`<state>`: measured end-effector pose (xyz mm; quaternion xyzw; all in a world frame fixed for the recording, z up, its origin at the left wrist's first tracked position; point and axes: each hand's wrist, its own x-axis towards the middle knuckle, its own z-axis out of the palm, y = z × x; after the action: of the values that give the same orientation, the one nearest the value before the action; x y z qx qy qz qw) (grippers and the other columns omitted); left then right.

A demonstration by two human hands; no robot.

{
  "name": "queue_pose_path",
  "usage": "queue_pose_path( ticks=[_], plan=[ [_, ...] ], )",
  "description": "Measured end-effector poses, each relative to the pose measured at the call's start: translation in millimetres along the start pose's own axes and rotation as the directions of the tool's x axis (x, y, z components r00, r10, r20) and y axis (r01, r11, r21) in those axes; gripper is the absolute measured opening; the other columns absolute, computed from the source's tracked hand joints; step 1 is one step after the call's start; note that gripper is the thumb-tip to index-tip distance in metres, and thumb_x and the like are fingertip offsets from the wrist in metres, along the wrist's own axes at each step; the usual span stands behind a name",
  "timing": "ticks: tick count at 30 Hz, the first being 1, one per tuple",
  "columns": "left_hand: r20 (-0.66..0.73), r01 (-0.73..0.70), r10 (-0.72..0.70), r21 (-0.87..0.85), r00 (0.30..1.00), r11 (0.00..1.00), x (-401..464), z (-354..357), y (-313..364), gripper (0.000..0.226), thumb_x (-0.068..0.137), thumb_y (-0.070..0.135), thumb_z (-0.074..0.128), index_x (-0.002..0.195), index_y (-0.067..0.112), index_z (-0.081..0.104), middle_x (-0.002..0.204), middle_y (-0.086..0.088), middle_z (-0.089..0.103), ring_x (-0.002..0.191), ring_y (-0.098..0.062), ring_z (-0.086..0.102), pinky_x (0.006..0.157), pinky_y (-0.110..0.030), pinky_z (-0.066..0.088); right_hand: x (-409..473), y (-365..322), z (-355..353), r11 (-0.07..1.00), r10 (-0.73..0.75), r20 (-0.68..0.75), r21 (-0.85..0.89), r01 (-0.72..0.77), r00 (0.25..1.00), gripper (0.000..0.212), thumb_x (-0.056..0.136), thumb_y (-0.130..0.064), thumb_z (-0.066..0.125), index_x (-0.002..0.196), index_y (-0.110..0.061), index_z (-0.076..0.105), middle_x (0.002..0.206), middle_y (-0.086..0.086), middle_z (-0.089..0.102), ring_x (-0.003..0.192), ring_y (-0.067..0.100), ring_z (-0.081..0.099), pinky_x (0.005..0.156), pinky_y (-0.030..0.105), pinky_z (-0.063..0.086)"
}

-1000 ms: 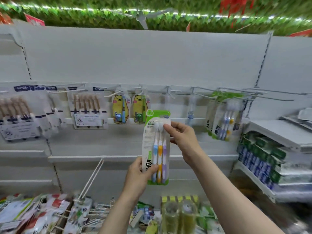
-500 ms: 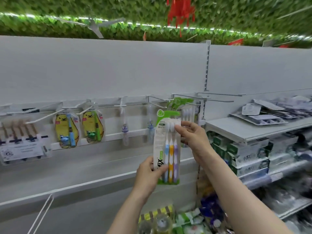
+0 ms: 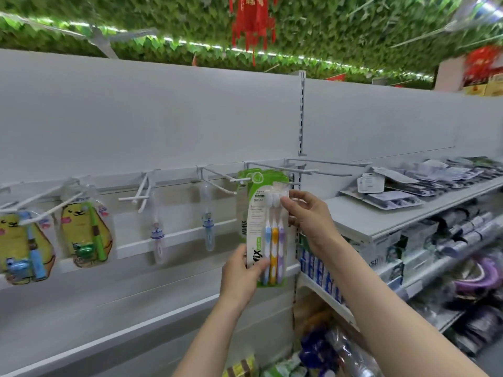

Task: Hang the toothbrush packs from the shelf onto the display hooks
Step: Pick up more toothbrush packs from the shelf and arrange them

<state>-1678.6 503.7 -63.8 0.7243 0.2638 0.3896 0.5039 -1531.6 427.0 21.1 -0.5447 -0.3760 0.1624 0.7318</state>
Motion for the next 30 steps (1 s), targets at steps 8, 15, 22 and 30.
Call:
queue_pose_path(
  ticks=[8,15,22,30],
  plan=[
    [-0.002,0.01,-0.009,0.051,1.0,0.999,25,25,-8,0.031,0.088,0.02,0.072,0.117,0.026,0.063,0.105,0.011,0.073,0.094,-0.004,0.069,0.086,-0.033,0.058,23,10,-28,0.999,0.011,0.026,-0.038,-0.01,1.0,0.026,0.089,-0.025,0.075,0.112,-0.019,0.066,0.098,0.001,0.077,0.086,0.015,0.071,0.075,0.032,0.056],
    [-0.178,0.088,-0.079,0.047,0.981,0.995,25,59,-9,0.032,0.088,0.019,0.072,0.117,0.026,0.059,0.105,0.01,0.069,0.1,-0.008,0.065,0.091,-0.034,0.054,36,9,-49,0.99,0.005,0.222,-0.137,0.026,0.975,0.034,0.09,-0.027,0.074,0.12,-0.016,0.062,0.101,0.007,0.077,0.095,0.026,0.073,0.086,0.04,0.06],
    [-0.378,0.428,-0.4,-0.011,0.835,0.904,-5,127,-20,0.059,0.087,0.028,0.075,0.134,0.002,0.05,0.129,-0.011,0.06,0.114,-0.029,0.057,0.095,-0.034,0.044,51,17,-129,0.929,0.06,0.272,-0.366,0.045,0.96,0.033,0.091,-0.033,0.069,0.122,-0.021,0.063,0.108,0.006,0.073,0.096,0.02,0.071,0.083,0.036,0.058],
    [-0.117,0.183,-0.153,0.318,0.981,0.93,19,257,69,0.057,0.083,0.037,0.077,0.128,0.013,0.052,0.125,-0.006,0.06,0.111,-0.023,0.059,0.099,-0.042,0.05,82,-18,-318,0.462,0.109,0.333,-0.851,0.249,0.936,0.042,0.092,-0.04,0.065,0.128,-0.018,0.061,0.126,0.006,0.065,0.114,0.023,0.061,0.098,0.037,0.048]
  ],
)
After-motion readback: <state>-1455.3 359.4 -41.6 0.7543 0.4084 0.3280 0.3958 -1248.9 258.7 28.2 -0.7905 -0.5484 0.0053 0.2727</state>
